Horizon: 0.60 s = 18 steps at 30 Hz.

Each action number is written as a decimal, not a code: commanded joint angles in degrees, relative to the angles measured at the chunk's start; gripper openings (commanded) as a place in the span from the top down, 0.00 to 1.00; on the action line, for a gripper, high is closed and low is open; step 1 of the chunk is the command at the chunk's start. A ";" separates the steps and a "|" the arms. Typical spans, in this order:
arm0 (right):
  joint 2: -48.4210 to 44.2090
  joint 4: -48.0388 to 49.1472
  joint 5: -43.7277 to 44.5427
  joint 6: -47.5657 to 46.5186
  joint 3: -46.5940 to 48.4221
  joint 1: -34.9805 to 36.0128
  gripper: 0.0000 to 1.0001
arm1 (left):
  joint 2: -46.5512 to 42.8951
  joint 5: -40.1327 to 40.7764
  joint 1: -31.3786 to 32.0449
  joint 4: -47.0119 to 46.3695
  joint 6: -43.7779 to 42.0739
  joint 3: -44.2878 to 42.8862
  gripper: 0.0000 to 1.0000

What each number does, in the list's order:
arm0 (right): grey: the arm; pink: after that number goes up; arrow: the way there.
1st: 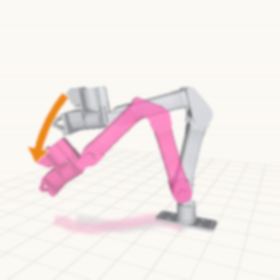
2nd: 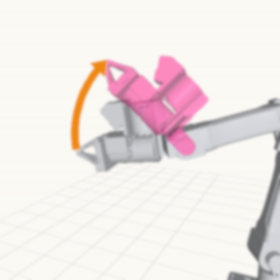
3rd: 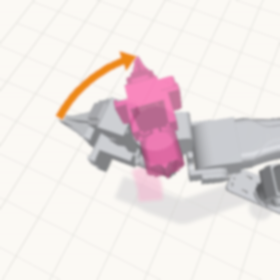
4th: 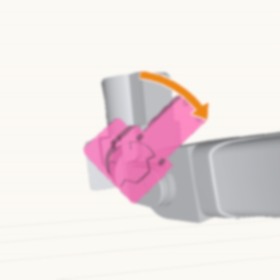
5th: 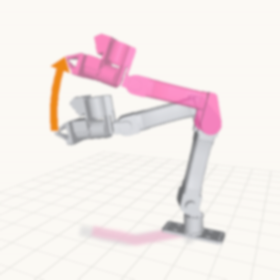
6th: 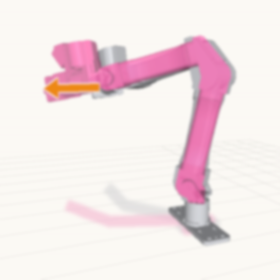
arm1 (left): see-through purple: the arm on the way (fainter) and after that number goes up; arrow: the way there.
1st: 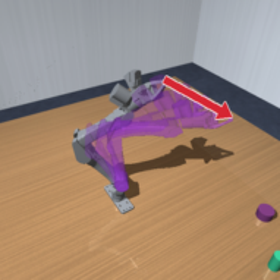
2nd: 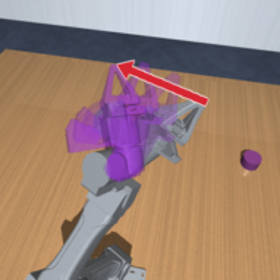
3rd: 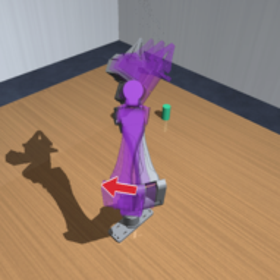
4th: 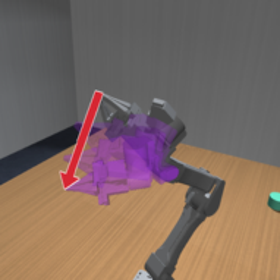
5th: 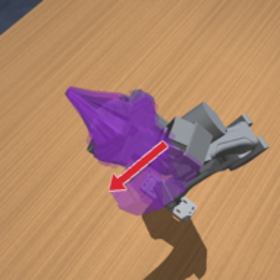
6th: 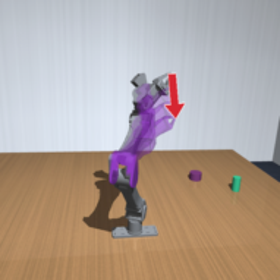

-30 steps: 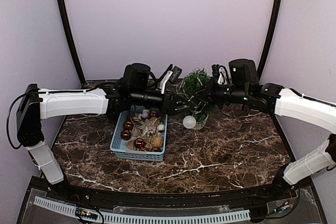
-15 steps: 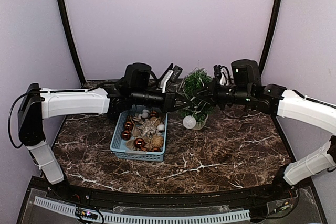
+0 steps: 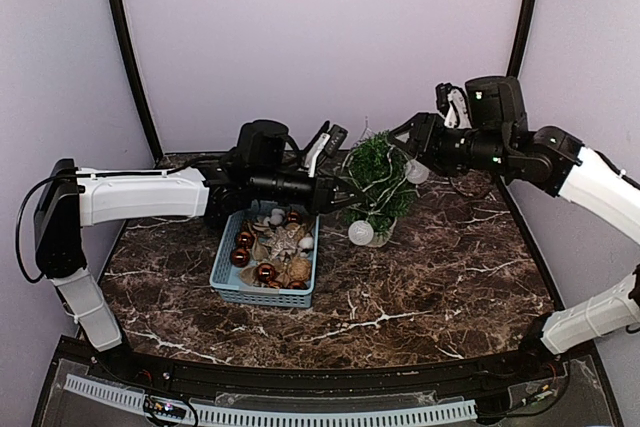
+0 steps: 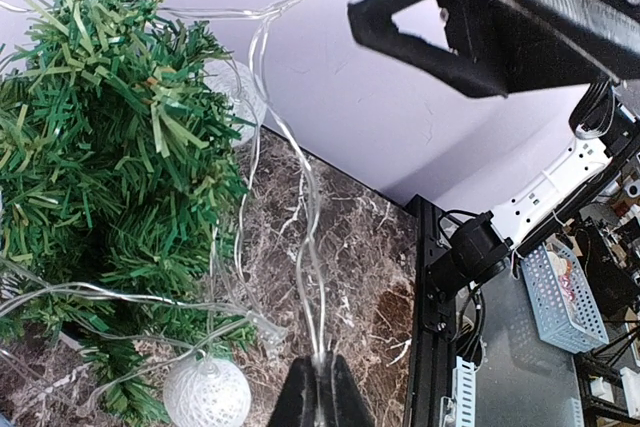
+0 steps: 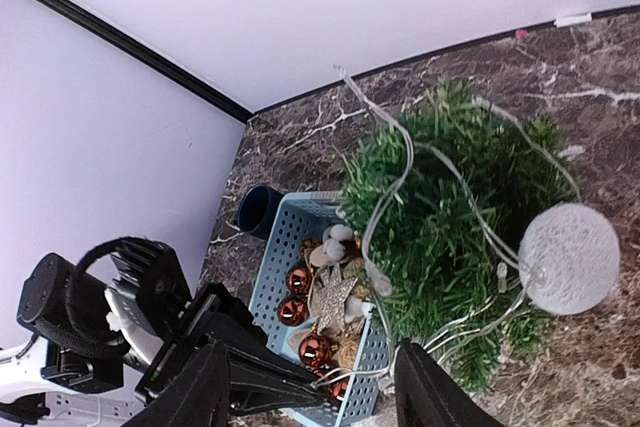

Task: Decorate the small christmas tree

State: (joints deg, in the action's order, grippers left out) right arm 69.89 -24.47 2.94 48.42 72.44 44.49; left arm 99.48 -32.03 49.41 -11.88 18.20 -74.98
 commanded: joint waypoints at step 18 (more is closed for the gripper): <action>6.76 -2.27 8.49 -6.24 5.51 -2.46 0.64 | -2.81 0.86 0.35 1.52 -0.78 -0.34 1.00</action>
State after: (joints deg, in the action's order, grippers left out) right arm 77.03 -30.30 11.42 42.48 78.11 43.38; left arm 99.44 -31.44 49.41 -11.60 18.15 -74.98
